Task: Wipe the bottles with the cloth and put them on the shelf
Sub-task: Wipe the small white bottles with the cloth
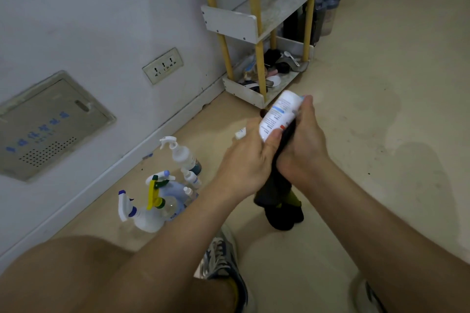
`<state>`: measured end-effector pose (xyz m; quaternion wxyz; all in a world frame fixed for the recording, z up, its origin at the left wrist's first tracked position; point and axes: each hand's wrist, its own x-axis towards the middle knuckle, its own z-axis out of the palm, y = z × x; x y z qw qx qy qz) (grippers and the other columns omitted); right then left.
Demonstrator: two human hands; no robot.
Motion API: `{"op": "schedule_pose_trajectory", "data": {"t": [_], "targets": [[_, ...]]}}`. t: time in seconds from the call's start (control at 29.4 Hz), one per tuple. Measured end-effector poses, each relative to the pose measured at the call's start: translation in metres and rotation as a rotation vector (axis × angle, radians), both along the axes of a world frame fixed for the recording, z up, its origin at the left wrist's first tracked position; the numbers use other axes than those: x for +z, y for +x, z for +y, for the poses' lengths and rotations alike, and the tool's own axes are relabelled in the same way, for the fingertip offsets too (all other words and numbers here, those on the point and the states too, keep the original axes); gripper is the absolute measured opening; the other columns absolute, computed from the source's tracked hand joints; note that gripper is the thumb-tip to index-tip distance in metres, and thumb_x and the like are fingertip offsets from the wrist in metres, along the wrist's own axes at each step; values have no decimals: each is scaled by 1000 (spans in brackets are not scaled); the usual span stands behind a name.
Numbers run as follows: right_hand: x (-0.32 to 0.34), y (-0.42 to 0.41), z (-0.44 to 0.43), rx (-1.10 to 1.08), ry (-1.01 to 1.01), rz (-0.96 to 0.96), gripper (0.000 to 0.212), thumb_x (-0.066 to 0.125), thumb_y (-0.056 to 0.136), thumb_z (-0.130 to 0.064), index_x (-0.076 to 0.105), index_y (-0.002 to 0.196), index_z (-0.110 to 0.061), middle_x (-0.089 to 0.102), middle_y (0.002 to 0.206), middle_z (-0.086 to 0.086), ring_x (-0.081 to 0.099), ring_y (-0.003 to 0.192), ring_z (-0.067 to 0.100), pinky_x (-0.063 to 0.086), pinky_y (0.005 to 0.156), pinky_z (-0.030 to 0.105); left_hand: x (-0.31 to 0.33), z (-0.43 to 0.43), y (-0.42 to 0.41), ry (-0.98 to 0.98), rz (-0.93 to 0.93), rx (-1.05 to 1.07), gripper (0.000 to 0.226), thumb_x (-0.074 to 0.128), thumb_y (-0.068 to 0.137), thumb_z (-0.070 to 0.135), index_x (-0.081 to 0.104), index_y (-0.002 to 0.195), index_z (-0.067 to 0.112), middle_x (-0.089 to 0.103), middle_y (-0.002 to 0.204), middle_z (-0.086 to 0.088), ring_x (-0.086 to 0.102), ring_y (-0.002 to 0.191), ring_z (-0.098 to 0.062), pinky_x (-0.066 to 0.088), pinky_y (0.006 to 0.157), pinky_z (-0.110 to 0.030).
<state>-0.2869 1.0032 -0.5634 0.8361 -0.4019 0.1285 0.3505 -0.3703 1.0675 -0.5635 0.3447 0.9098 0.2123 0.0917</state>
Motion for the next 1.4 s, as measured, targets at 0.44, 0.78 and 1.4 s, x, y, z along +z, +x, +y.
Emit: {"op": "schedule_pose_trajectory", "data": {"t": [0.44, 0.78, 1.4], "targets": [[9, -9, -2, 72, -24, -177, 30, 50, 97, -48, 61, 90, -20, 67, 70, -2, 68, 72, 10, 56, 84, 32, -11, -13, 8, -147, -112, 66, 65, 20, 89, 69, 52, 118, 21, 52, 114, 3, 46, 115, -20, 40, 101, -45], [-8, 2, -7, 253, -281, -569, 30, 61, 96, -32, 68, 109, -5, 74, 90, 5, 72, 82, 14, 57, 80, 30, 2, 20, 4, 161, 153, -96, 67, 44, 97, 43, 11, 153, 32, 31, 145, 5, 29, 131, -18, 27, 107, -37], [1, -3, -23, 617, -701, -1428, 42, 68, 89, -37, 54, 122, -16, 60, 92, -5, 55, 81, 14, 43, 74, 35, 37, 48, 15, -139, -254, 385, 32, 57, 91, 35, 59, 71, 10, 54, 51, -2, 51, 43, -17, 39, 42, -26]]}}
